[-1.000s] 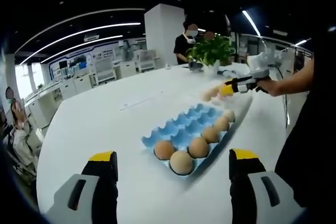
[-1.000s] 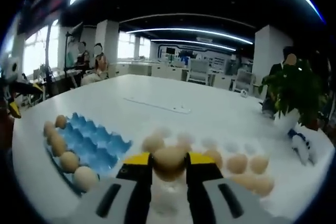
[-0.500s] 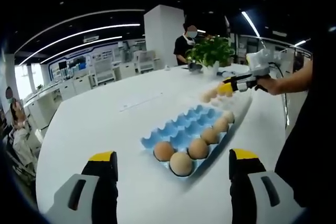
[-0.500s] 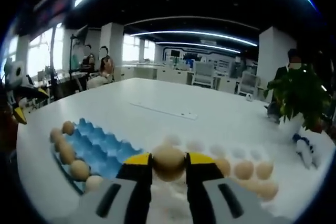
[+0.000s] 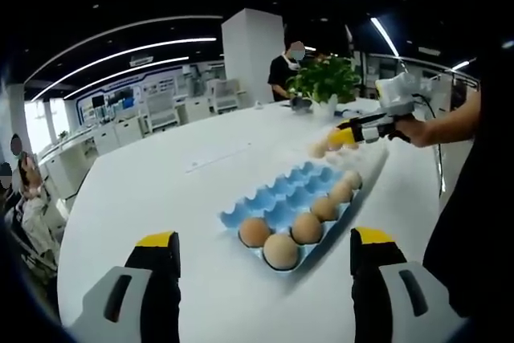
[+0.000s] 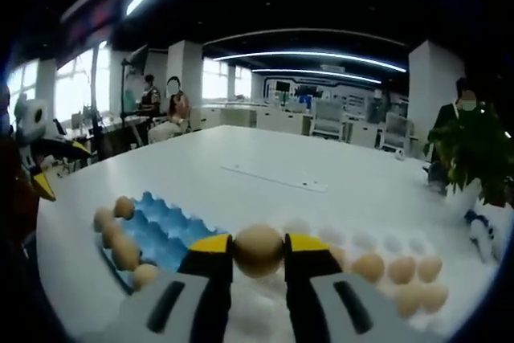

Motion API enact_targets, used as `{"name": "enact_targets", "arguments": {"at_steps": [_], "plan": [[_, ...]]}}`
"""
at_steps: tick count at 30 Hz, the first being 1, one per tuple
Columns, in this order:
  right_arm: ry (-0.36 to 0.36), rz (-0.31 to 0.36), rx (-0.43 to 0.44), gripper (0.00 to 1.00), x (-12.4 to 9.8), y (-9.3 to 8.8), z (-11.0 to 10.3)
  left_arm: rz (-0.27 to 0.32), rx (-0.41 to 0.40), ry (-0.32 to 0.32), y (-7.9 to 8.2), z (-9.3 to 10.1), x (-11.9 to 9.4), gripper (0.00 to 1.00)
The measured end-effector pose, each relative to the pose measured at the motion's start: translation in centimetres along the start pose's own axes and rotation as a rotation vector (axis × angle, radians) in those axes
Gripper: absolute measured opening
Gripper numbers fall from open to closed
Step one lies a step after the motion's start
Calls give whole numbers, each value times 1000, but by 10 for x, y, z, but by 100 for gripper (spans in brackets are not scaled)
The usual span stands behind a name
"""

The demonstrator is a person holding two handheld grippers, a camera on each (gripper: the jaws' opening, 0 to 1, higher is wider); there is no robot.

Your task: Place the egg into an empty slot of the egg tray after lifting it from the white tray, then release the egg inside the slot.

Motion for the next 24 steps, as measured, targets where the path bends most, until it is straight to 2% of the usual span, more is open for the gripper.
{"name": "enact_targets", "arguments": {"at_steps": [18,24], "plan": [[128,30,10,24,28,13,-52,4,3,14,0,-2,-1,89],[183,41,23,24,40,17,-78,-3,-3,7,-2,0,-1,88]]}}
Point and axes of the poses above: the point that each gripper's makers call its tool centre point, and the gripper's own axes: x roughly forward along the fingers, z roughly to its right, y roughly out of its top, the point moved 1 cm from there along -x, roughly backward along the fingers, and after that the axes turned 12 degrees about z, right-handed, at the moved point
